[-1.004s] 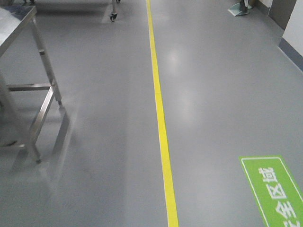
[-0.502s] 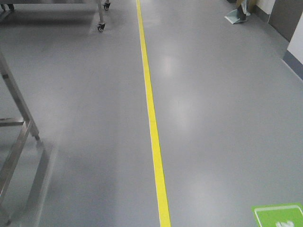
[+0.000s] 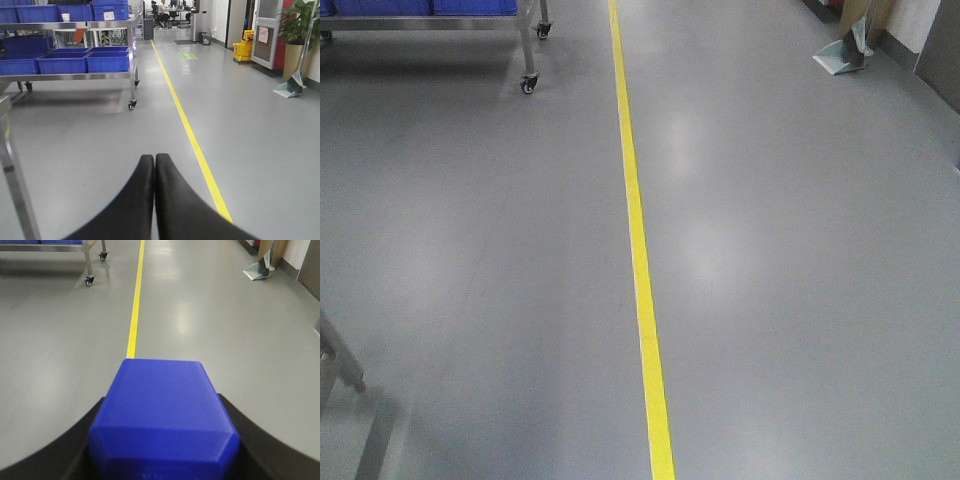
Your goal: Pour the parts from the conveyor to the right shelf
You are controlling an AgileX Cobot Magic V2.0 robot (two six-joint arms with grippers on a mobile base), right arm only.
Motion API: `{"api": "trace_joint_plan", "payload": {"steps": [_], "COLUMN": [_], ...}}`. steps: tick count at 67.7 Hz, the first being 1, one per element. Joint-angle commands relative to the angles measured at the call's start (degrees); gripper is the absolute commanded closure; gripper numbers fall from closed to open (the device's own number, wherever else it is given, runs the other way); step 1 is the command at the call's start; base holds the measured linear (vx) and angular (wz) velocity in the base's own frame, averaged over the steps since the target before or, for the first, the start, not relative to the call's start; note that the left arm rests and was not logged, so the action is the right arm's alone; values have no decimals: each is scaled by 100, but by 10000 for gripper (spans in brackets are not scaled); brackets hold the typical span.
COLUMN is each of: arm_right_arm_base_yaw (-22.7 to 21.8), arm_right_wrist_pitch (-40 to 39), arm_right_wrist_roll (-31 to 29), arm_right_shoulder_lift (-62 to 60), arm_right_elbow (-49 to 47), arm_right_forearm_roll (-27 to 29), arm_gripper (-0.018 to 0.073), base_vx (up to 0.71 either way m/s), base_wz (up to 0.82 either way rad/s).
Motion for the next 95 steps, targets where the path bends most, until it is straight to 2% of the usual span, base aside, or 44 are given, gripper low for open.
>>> {"api": "trace_joint_plan", "payload": {"steps": [1, 47, 95], "arm_right_arm_base_yaw": [7, 7, 7], "arm_right_wrist_pitch": [-438, -427, -438], "arm_right_wrist_roll": [-34, -34, -34], "arm_right_shoulder_lift": [54, 54, 54], "arm_right_elbow": [-154, -154, -154], "arm_right_forearm_roll": [-32, -32, -32], "arm_gripper": [565, 565, 565], "base_vx": [76, 75, 71], "base_wz": [0, 6, 35]}}
